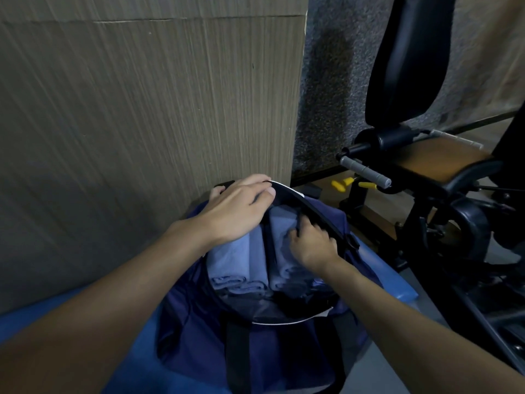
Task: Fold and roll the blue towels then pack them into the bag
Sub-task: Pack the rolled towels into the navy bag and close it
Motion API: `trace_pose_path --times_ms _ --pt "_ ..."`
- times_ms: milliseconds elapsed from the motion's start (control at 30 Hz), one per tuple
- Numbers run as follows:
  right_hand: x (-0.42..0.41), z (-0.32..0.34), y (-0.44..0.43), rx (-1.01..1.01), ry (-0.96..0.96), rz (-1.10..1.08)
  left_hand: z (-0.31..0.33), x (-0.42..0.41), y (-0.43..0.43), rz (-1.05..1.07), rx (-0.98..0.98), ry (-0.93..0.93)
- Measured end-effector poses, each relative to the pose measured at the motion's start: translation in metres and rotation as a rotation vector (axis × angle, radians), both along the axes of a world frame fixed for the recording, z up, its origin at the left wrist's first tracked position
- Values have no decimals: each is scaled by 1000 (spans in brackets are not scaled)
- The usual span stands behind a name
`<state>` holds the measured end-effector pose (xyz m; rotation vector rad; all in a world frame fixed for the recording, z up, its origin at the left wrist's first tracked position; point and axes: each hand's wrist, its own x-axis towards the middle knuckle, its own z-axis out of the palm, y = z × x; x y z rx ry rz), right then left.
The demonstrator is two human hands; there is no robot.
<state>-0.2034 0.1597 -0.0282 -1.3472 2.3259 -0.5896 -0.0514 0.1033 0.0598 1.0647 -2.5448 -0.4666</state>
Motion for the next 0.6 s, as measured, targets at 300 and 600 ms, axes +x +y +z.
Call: trace_pose_path --times_ms 300,600 --pt "-25 -8 43 -253 -52 124 -27 58 -2 -159 -187 -211" --pt "-77 -27 104 -198 472 280 -29 109 -6 -239 -197 -343"
